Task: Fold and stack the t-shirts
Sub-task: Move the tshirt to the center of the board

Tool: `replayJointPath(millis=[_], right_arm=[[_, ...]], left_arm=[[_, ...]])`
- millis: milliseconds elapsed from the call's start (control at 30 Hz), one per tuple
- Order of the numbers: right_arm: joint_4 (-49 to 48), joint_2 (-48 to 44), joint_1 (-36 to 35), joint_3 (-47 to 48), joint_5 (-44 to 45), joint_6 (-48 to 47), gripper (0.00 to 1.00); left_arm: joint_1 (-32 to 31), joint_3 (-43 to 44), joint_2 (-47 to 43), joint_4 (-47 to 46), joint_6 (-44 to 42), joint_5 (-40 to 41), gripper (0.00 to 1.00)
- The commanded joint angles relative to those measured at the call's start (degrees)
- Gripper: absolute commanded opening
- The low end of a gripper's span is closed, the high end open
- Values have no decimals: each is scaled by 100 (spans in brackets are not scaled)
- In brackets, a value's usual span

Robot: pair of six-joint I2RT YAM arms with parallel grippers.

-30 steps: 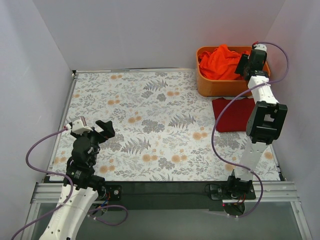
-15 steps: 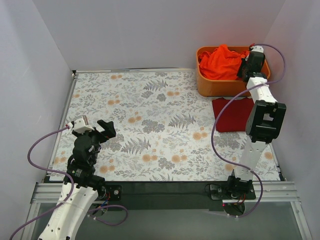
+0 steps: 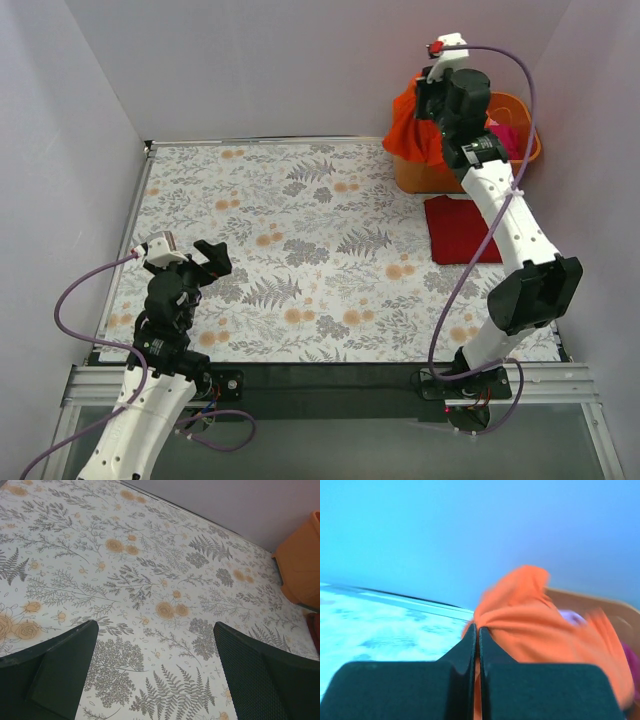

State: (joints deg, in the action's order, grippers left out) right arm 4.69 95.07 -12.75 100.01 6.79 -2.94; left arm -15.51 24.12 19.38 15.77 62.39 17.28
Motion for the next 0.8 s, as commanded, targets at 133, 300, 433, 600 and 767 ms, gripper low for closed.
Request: replayJointPath(millis=[133, 300, 433, 600, 767], right_arm=[[-680, -410, -1587, 967, -1327, -250, 1], [-750, -191, -2055, 1433, -1285, -444, 1], [-776, -181, -2064, 1216, -900, -409, 1], [-821, -664, -2056, 215, -477, -409, 1], [-50, -990, -2056, -701, -852, -58, 1]], left_arm=[[-22, 67, -74, -83, -96, -14, 93], [-23, 75, -109, -39, -87, -31, 93], [-22, 84, -127, -13, -69, -23, 93], [-31, 93, -136, 5, -17, -102, 93], [-31, 75, -22, -100, 150, -749, 93]])
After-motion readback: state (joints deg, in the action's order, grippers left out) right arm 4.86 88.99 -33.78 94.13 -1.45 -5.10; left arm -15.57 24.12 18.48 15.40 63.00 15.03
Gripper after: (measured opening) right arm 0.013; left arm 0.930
